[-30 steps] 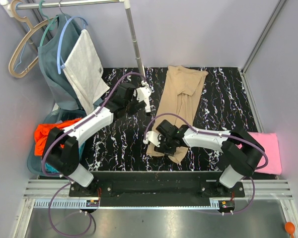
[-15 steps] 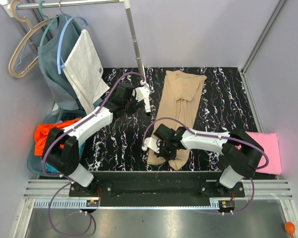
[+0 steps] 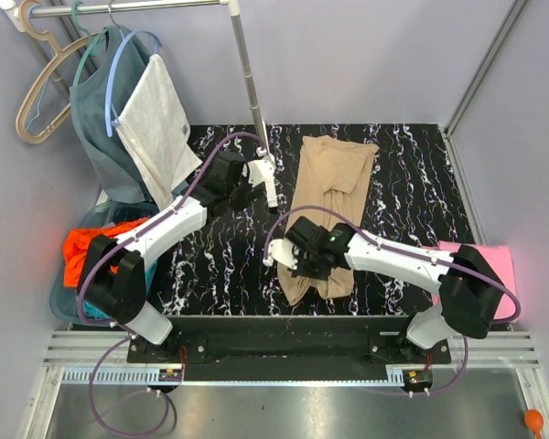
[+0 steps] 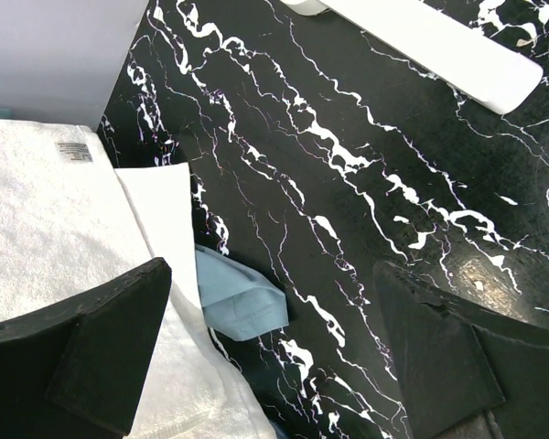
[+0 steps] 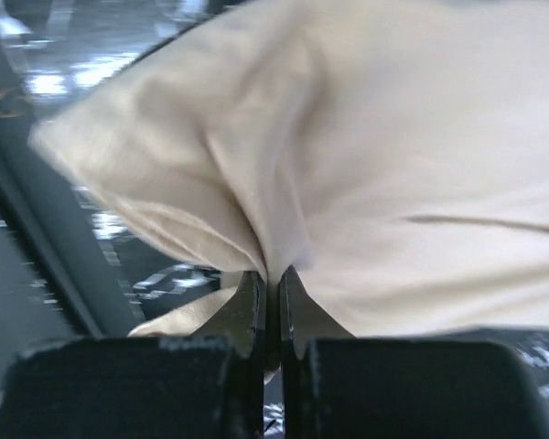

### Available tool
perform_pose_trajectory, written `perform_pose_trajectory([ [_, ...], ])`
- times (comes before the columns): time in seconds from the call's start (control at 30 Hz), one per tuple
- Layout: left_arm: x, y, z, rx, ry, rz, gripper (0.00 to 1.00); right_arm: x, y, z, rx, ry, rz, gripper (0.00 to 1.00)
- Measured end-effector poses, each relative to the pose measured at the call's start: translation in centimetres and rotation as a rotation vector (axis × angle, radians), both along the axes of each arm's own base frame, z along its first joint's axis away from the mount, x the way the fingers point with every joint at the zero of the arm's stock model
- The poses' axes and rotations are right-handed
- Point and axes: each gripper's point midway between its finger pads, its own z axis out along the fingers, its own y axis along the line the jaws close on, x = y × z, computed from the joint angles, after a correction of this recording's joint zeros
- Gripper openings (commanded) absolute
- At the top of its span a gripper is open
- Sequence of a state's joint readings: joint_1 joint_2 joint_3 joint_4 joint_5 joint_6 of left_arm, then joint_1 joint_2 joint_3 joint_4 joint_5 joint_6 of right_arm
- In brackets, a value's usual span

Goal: Fold and stack the t-shirts
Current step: Fold the tshirt

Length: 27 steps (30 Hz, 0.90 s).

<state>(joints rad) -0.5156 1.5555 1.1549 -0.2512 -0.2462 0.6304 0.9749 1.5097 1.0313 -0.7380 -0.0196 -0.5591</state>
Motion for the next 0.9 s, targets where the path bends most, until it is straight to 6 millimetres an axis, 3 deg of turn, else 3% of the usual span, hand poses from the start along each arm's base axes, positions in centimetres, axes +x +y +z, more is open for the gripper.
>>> perform_pose_trajectory([
  [0.4,0.2,0.0,0.2,-0.005,-0.011,0.000,0.99,10.4,-3.9,4.3,-0.029,-0.186,-0.156,0.00],
  [0.53,0.2,-0.1,0.2,-0.005,-0.012,0.000,0.99,12.9,-4.5,3.4,-0.059,-0.182,-0.164,0.00],
  [0.77,0.4,-0.1,-0.2,0.007,-0.009,-0.007,0.99,15.0,-5.6,0.0,-0.132,-0.124,-0.156,0.00],
  [0.9,0.5,-0.1,-0.5,0.014,-0.005,-0.010,0.99,16.6,-5.8,-0.6,-0.134,-0.122,-0.167,0.00],
])
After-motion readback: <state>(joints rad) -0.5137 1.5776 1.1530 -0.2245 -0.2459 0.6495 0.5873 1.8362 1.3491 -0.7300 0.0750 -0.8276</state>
